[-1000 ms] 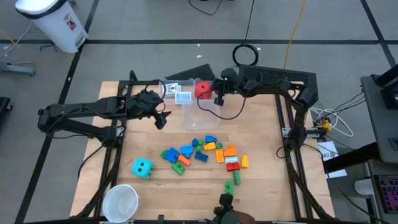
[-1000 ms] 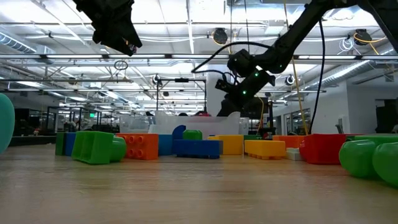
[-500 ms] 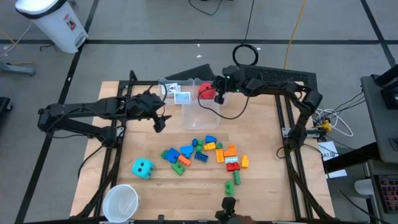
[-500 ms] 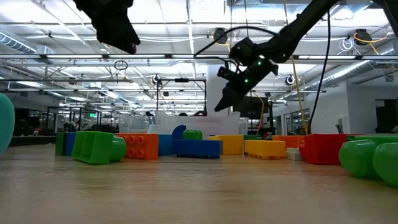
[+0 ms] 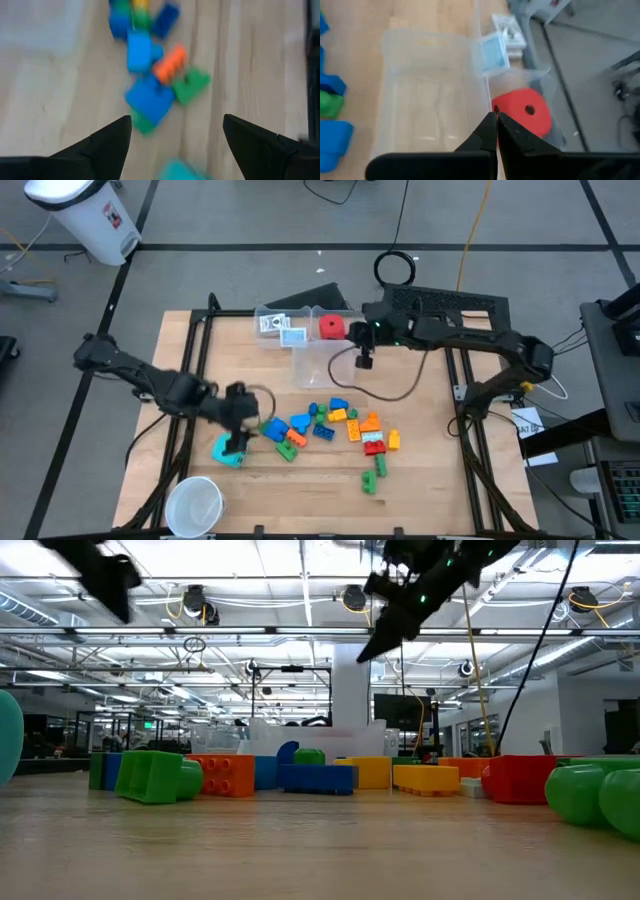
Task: Pick & Place Toys
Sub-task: Put the light blue dice into the top right transparent bin
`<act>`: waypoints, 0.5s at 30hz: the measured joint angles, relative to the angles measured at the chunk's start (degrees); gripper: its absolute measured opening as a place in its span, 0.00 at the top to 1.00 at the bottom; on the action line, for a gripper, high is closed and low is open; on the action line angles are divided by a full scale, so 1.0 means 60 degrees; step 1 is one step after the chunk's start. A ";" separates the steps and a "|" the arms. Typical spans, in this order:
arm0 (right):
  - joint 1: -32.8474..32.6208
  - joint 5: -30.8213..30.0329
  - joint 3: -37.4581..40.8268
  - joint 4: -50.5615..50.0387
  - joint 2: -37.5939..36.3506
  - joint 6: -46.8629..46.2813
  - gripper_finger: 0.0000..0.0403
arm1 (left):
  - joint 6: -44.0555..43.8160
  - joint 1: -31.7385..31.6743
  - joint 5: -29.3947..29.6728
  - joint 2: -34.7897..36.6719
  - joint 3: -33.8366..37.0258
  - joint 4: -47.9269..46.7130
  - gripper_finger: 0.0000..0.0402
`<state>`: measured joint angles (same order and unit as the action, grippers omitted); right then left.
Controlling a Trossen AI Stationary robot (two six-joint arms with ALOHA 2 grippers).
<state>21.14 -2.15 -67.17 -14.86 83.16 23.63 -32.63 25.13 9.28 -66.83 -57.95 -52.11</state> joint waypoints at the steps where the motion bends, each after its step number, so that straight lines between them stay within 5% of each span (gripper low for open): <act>1: -0.0179 -0.0166 -0.0005 -0.0118 -0.0188 -0.0021 1.00 | -0.0427 0.0356 0.0000 -0.0252 -0.0194 -0.0434 0.20; 7: -0.0996 -0.0437 0.0569 0.0095 -0.1108 -0.0144 1.00 | -0.1803 0.2067 -0.0087 -0.1787 -0.1067 -0.3091 0.20; 15: -0.1321 -0.0466 0.2245 0.2077 -0.1809 -0.0133 1.00 | -0.2543 0.2861 -0.1345 -0.2985 -0.0886 -0.3421 0.20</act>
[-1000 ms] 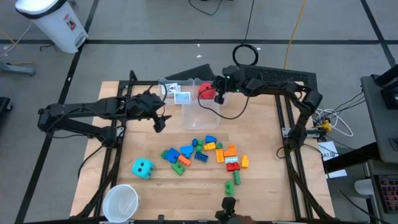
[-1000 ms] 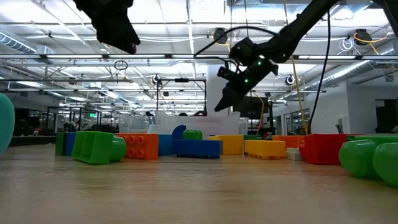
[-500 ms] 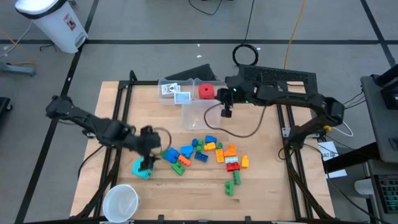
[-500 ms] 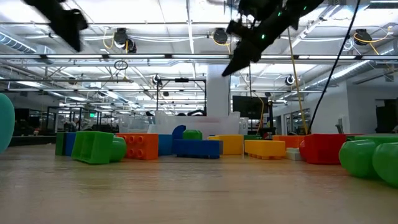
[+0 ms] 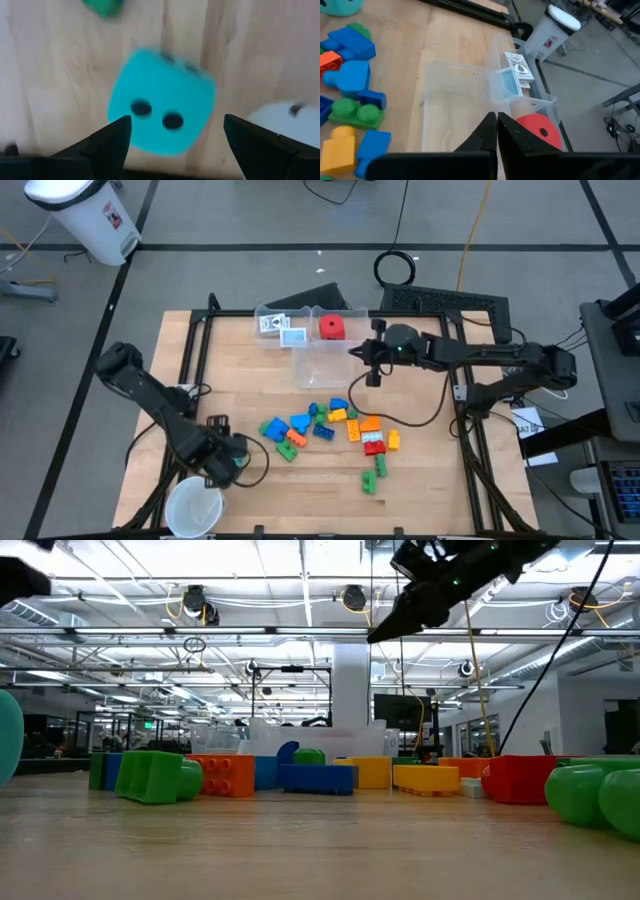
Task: Pick & Place Toys
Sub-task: Put the light blue dice into the top right transparent bin
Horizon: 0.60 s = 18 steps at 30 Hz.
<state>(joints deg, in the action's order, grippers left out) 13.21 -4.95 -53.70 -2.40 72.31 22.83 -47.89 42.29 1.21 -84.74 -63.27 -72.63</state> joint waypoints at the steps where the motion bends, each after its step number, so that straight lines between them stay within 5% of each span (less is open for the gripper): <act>1: 0.0000 0.0003 0.0133 0.0221 -0.0027 0.0000 1.00 | -0.0141 0.0060 -0.0086 -0.0111 0.0001 -0.0103 0.20; 18: -0.0095 0.0040 0.0570 0.0738 -0.0195 -0.0146 1.00 | 0.0143 0.1355 0.2448 -0.2252 0.0006 -0.0154 0.20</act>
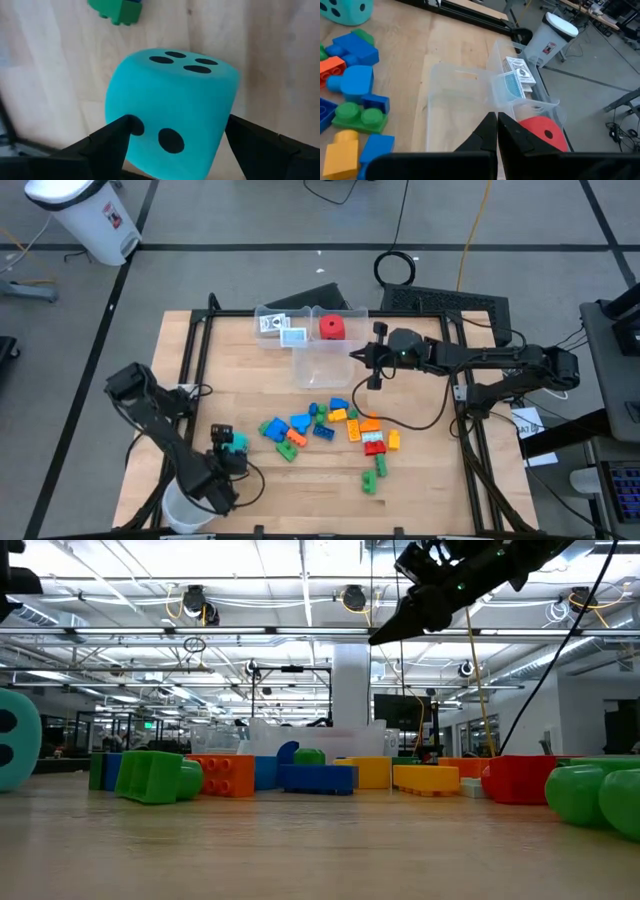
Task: Pick & Place Toys
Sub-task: Put the light blue dice into the top right transparent bin
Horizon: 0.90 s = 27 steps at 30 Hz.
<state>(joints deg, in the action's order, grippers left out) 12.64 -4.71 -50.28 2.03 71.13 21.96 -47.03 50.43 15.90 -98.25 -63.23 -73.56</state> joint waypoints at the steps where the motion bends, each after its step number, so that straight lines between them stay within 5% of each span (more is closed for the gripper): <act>1: 0.0000 0.0000 0.0000 -0.0012 0.0000 0.0007 1.00 | 0.0045 -0.0007 0.0137 -0.0081 0.0003 -0.0010 0.20; 6: -0.0004 0.0001 0.0000 -0.0005 0.0000 -0.0015 1.00 | 0.0158 -0.0113 0.0454 -0.0176 0.0028 -0.0029 0.29; 15: -0.0004 0.0004 -0.0004 -0.0009 0.0000 -0.0004 1.00 | 0.0063 -0.0188 0.0554 -0.0169 0.0038 -0.0029 0.61; 27: -0.0004 0.0004 -0.0007 -0.0009 0.0000 0.0025 1.00 | 0.0044 -0.0346 0.0786 -0.0172 -0.0049 -0.0021 0.67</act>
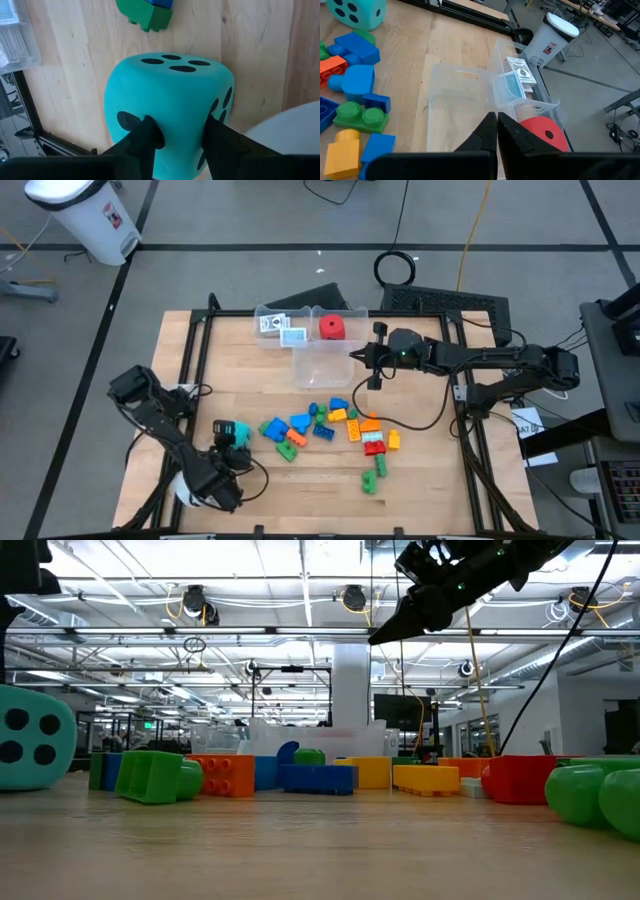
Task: Pick & Place Toys
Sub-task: Put the light blue dice into the top right transparent bin
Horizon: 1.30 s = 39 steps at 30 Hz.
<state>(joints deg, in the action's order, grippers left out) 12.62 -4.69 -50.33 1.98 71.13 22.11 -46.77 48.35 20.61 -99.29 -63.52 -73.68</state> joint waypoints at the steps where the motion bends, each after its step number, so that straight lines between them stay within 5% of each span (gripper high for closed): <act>1: 0.0000 0.0003 0.0000 0.0000 0.0000 0.0000 1.00 | 0.0069 -0.0055 0.0028 -0.0010 -0.0077 -0.0027 0.68; 10: 0.0000 0.0036 -0.0011 0.0004 0.0000 0.0000 1.00 | 0.0346 -0.0652 0.0437 0.0535 -0.0944 0.0156 0.71; 23: -0.0560 0.0043 -0.0011 0.0465 0.0007 -0.0022 0.97 | -0.0706 -0.0831 0.3994 0.3175 -0.1050 0.0249 0.81; 31: -0.2151 0.0730 0.0250 0.2710 0.0498 0.1779 0.60 | 0.1814 -0.2216 0.4761 0.3712 -0.1054 0.2286 0.82; 39: -0.3338 -0.1880 0.0541 0.6974 0.2793 0.4408 0.21 | 0.4905 -0.3814 0.3182 0.3701 -0.1054 0.4988 0.88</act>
<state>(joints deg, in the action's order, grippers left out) -7.41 -15.97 -47.08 43.82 87.89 48.56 -17.34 25.46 39.71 -77.08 -69.84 -43.76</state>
